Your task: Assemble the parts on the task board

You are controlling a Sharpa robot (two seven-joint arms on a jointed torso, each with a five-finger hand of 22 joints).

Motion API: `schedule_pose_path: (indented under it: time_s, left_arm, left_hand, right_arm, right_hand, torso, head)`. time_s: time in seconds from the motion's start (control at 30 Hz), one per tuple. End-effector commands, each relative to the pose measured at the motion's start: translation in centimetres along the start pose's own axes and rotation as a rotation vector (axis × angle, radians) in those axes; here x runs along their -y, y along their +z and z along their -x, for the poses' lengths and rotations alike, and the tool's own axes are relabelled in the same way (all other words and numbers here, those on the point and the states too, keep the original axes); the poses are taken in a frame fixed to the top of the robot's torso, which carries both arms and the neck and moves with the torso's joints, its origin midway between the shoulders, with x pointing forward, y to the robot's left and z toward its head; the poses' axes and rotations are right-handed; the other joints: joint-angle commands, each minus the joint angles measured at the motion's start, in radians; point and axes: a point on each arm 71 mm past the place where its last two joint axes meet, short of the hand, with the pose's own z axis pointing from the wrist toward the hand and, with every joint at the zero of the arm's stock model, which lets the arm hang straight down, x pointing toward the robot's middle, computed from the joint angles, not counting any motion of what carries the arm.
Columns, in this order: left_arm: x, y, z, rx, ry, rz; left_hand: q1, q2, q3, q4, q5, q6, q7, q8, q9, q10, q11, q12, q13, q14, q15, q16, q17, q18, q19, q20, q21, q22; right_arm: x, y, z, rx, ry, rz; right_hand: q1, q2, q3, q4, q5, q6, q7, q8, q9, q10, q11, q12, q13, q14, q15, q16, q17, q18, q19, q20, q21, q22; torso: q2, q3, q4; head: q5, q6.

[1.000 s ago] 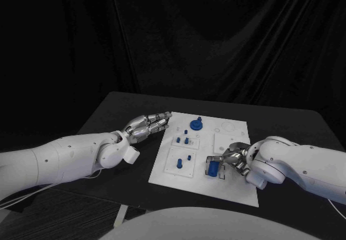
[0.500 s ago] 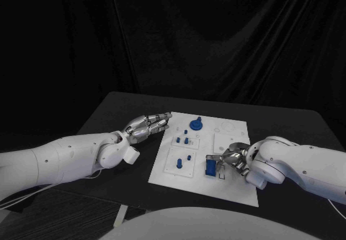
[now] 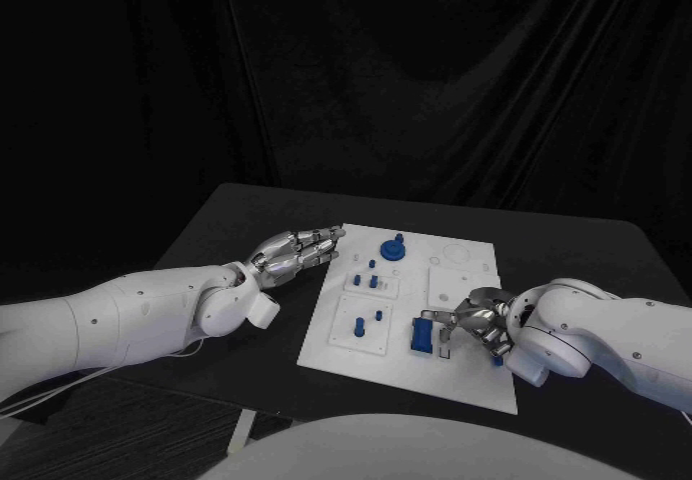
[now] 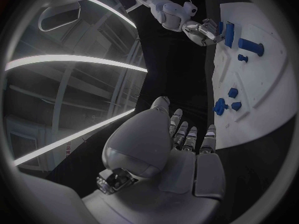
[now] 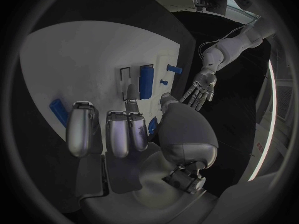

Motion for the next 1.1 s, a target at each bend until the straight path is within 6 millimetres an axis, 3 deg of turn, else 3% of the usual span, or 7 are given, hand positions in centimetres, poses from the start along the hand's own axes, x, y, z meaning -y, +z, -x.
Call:
schedule_pose_path:
  time_s: [0.03, 0.13, 0.33, 0.57, 0.63, 0.8, 1.1]
  left_arm:
    - [0.1, 0.0, -0.1, -0.004, -0.012, -0.018]
    - [0.1, -0.1, 0.0, 0.001, -0.009, -0.022]
    - [0.1, 0.0, 0.1, 0.003, -0.006, -0.025]
    - [0.0, 0.3, -0.2, -0.003, -0.008, -0.024]
    - [0.0, 0.4, -0.2, -0.004, -0.009, -0.024]
    - [0.0, 0.6, -0.5, -0.012, -0.012, -0.025]
    - [0.1, 0.6, -0.6, -0.009, -0.011, -0.046]
  left_hand:
    - [0.009, 0.0, 0.017, 0.003, 0.013, 0.004, -0.001, 0.017, 0.009, -0.001, 0.008, -0.001, 0.004, 0.003, 0.013, -0.001, -0.002, -0.006, 0.007, 0.006, -0.003, -0.007]
    - [0.009, -0.001, 0.018, 0.003, 0.014, 0.005, -0.001, 0.018, 0.009, -0.001, 0.009, 0.001, 0.004, 0.004, 0.013, -0.001, -0.002, -0.006, 0.008, 0.006, -0.003, -0.006]
    - [0.009, -0.002, 0.018, 0.003, 0.014, 0.006, -0.001, 0.019, 0.009, 0.0, 0.009, 0.002, 0.004, 0.004, 0.012, -0.001, -0.002, -0.005, 0.008, 0.006, -0.003, -0.006]
    - [0.01, -0.002, 0.019, 0.003, 0.014, 0.009, 0.0, 0.021, 0.01, 0.0, 0.009, 0.003, 0.004, 0.004, 0.012, 0.0, -0.001, -0.005, 0.008, 0.006, -0.003, -0.005]
    - [0.01, -0.003, 0.019, 0.003, 0.014, 0.009, 0.0, 0.022, 0.01, 0.001, 0.01, 0.004, 0.004, 0.004, 0.012, 0.0, -0.002, -0.005, 0.008, 0.006, -0.003, -0.006]
    - [0.01, -0.003, 0.019, 0.003, 0.014, 0.01, 0.0, 0.022, 0.01, 0.001, 0.01, 0.004, 0.004, 0.004, 0.012, 0.0, -0.001, -0.005, 0.008, 0.006, -0.003, -0.006]
    - [0.011, -0.004, 0.02, 0.002, 0.016, 0.011, 0.001, 0.025, 0.01, 0.002, 0.011, 0.006, 0.005, 0.004, 0.011, 0.0, -0.002, -0.005, 0.008, 0.005, -0.003, -0.007]
  right_arm:
    - [-0.7, -1.2, 0.9, 0.091, 0.011, 0.119]
    - [-0.7, -2.7, 2.0, 0.164, -0.05, 0.161]
    - [-0.1, -5.0, 4.8, 0.204, -0.235, 0.087]
    - [1.5, -5.6, 7.3, 0.223, -0.403, -0.03]
    - [1.9, -5.5, 7.8, 0.223, -0.437, -0.059]
    - [2.8, -5.1, 8.6, 0.199, -0.513, -0.126]
    - [3.3, -4.4, 7.9, 0.17, -0.541, -0.148]
  right_hand:
    - [0.054, 0.031, -0.029, -0.015, 0.054, -0.028, 0.004, 0.035, 0.012, 0.109, 0.007, 0.017, 0.274, 0.108, 0.003, 0.02, 0.273, 0.008, 0.038, 0.009, -0.002, 0.213]
    - [0.099, 0.041, -0.037, -0.034, 0.108, -0.032, 0.002, 0.056, 0.015, 0.109, 0.006, 0.017, 0.274, 0.108, 0.002, 0.02, 0.273, 0.006, 0.042, 0.008, 0.008, 0.216]
    - [0.174, 0.058, -0.035, -0.067, 0.34, -0.01, -0.008, 0.069, -0.011, 0.109, 0.002, 0.017, 0.274, 0.108, -0.002, 0.02, 0.273, 0.007, 0.038, 0.006, 0.002, 0.214]
    - [0.179, 0.069, -0.047, -0.066, 0.306, 0.097, -0.033, 0.075, -0.041, 0.109, -0.017, 0.017, 0.274, 0.108, -0.018, 0.02, 0.273, 0.01, 0.034, -0.006, -0.007, 0.211]
    - [0.194, 0.068, -0.042, -0.076, 0.338, 0.118, -0.039, 0.058, -0.058, 0.109, -0.021, 0.017, 0.274, 0.108, -0.023, 0.02, 0.273, 0.01, 0.032, -0.011, -0.011, 0.209]
    - [0.203, 0.062, -0.031, -0.089, 0.284, 0.142, -0.039, 0.016, -0.094, 0.109, -0.022, 0.017, 0.274, 0.108, -0.026, 0.02, 0.273, 0.011, 0.03, -0.016, -0.019, 0.207]
    - [0.207, 0.053, -0.015, -0.107, 0.256, 0.153, -0.027, -0.057, -0.168, 0.109, -0.012, 0.017, 0.274, 0.108, -0.017, 0.02, 0.273, 0.011, 0.031, -0.01, -0.021, 0.207]
  torso:
    - [0.0, 0.0001, 0.0003]
    - [0.0, 0.0, 0.0003]
    - [-0.001, 0.0002, 0.0008]
    - [0.0, 0.0, 0.0006]
    - [-0.001, -0.0005, -0.0007]
    - [-0.002, -0.0015, 0.0014]
    - [-0.001, -0.0015, 0.0012]
  head:
    - [0.0, 0.0]
    - [-0.001, 0.0]
    - [-0.012, 0.0]
    - [-0.023, 0.0]
    - [-0.027, 0.0]
    - [-0.034, 0.0]
    - [-0.036, 0.0]
